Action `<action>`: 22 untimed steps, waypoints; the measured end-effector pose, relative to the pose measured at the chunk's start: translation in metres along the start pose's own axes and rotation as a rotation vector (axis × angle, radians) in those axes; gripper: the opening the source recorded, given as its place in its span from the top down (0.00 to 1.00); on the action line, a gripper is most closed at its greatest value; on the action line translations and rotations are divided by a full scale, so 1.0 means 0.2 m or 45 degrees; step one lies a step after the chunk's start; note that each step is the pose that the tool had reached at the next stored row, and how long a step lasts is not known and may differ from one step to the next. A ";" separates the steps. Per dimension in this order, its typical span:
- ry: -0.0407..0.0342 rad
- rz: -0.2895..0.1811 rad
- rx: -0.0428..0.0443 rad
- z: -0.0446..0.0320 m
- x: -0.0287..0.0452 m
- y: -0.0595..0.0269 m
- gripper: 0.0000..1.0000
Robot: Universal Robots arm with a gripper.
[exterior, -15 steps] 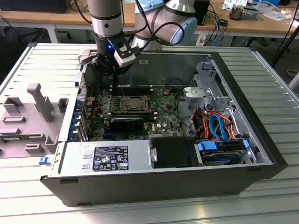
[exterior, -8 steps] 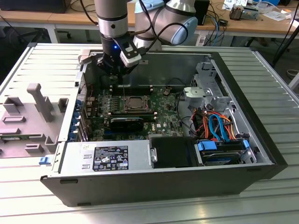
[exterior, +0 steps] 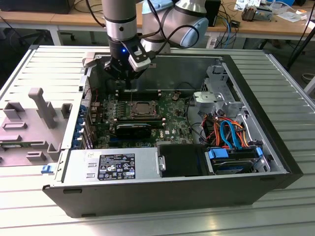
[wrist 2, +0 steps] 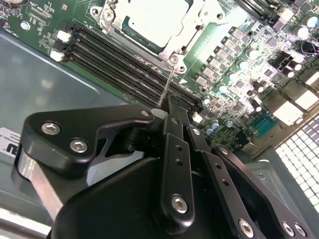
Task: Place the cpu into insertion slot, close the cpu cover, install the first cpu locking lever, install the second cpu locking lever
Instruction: 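Install the first cpu locking lever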
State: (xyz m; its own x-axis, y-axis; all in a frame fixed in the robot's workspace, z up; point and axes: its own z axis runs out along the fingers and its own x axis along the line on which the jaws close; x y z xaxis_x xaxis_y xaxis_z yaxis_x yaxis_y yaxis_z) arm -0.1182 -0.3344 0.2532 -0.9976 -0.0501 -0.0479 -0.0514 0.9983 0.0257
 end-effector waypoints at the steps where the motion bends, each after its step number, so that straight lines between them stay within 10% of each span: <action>1: 0.0000 0.000 0.000 0.002 -0.001 0.000 0.89; 22: 0.0016 -0.027 0.016 0.087 -0.037 -0.003 0.89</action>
State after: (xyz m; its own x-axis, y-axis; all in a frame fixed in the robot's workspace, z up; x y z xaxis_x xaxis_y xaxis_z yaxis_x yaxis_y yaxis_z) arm -0.1099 -0.3340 0.2361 -0.9963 -0.0714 -0.0470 -0.0721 0.9973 0.0121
